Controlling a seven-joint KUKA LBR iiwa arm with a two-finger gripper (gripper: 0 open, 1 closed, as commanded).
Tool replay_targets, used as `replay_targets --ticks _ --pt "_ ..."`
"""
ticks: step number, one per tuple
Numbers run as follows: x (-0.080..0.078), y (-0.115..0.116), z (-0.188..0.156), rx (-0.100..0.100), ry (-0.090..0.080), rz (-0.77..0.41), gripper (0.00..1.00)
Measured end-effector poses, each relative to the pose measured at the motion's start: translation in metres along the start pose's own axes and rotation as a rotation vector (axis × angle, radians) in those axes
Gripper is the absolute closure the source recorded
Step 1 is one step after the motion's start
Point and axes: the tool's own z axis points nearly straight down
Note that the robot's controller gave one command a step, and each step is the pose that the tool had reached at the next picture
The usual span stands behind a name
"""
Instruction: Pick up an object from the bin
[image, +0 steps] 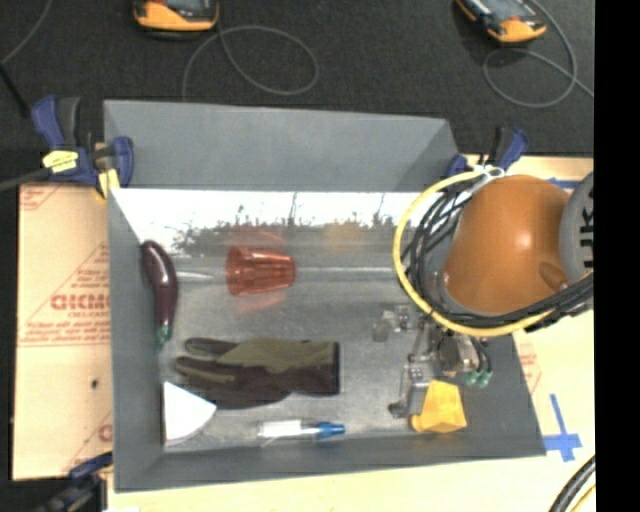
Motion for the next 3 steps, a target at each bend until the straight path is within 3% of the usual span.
replay_targets --ticks 1,2,3 --pt "-0.001 0.000 -0.004 0.001 -0.009 -0.001 0.00" --pt "-0.022 0.046 0.041 0.002 -0.013 -0.060 0.00" --pt "-0.026 0.070 0.102 0.001 -0.014 -0.185 0.00"
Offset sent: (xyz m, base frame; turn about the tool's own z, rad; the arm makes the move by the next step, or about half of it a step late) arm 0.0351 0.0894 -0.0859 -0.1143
